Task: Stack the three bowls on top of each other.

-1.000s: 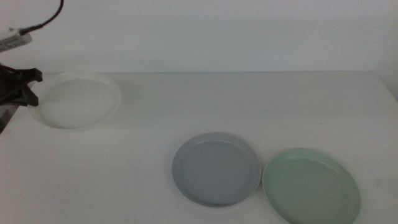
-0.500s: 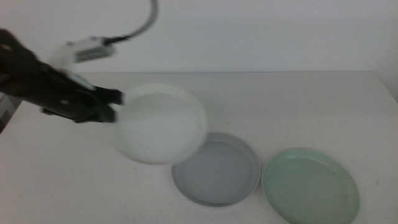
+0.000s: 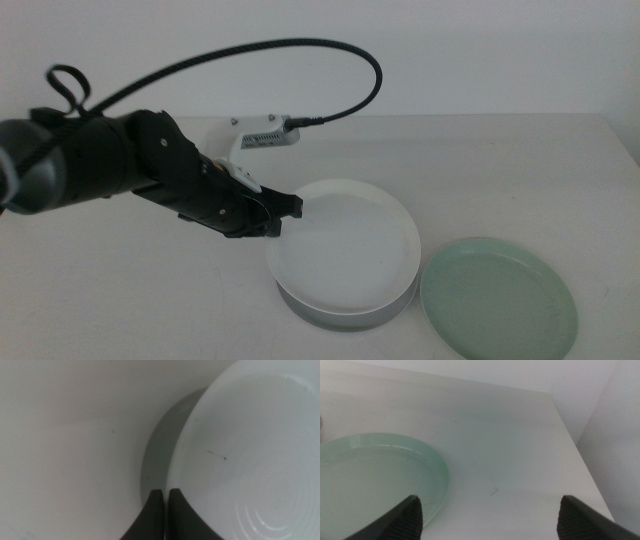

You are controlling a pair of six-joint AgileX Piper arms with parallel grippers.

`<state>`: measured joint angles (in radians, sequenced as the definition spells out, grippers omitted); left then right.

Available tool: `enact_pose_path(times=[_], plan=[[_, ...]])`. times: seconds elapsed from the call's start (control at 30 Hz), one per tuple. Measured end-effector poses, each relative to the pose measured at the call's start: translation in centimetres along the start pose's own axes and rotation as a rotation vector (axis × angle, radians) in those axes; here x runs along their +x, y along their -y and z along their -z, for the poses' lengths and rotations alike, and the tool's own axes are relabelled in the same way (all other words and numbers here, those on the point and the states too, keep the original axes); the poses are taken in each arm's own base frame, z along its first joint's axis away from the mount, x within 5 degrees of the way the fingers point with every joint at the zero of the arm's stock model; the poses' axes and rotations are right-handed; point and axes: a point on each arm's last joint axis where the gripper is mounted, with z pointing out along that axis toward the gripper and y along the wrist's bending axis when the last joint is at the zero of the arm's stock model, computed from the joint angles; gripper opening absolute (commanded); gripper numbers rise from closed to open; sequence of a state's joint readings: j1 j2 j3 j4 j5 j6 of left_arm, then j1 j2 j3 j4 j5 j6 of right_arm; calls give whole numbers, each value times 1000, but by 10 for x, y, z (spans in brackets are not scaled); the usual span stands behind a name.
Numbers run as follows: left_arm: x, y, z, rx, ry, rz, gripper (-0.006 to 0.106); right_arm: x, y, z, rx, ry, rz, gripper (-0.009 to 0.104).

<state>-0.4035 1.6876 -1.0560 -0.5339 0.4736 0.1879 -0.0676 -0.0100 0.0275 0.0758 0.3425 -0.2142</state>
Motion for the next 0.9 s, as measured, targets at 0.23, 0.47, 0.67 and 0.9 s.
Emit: enact_pose_path(times=[0.23, 0.47, 0.67, 0.9], plan=[[4, -8, -25, -11, -27, 64, 5, 0, 0, 0, 0, 0, 0, 94], [7, -11, -34, -18, -49, 52, 60, 0, 0, 0, 0, 0, 0, 94], [0, -3, -12, 6, 6, -31, 105, 0, 0, 0, 0, 0, 0, 94], [-7, 19, 81, 81, 136, -261, 105, 0, 0, 0, 0, 0, 0, 94]])
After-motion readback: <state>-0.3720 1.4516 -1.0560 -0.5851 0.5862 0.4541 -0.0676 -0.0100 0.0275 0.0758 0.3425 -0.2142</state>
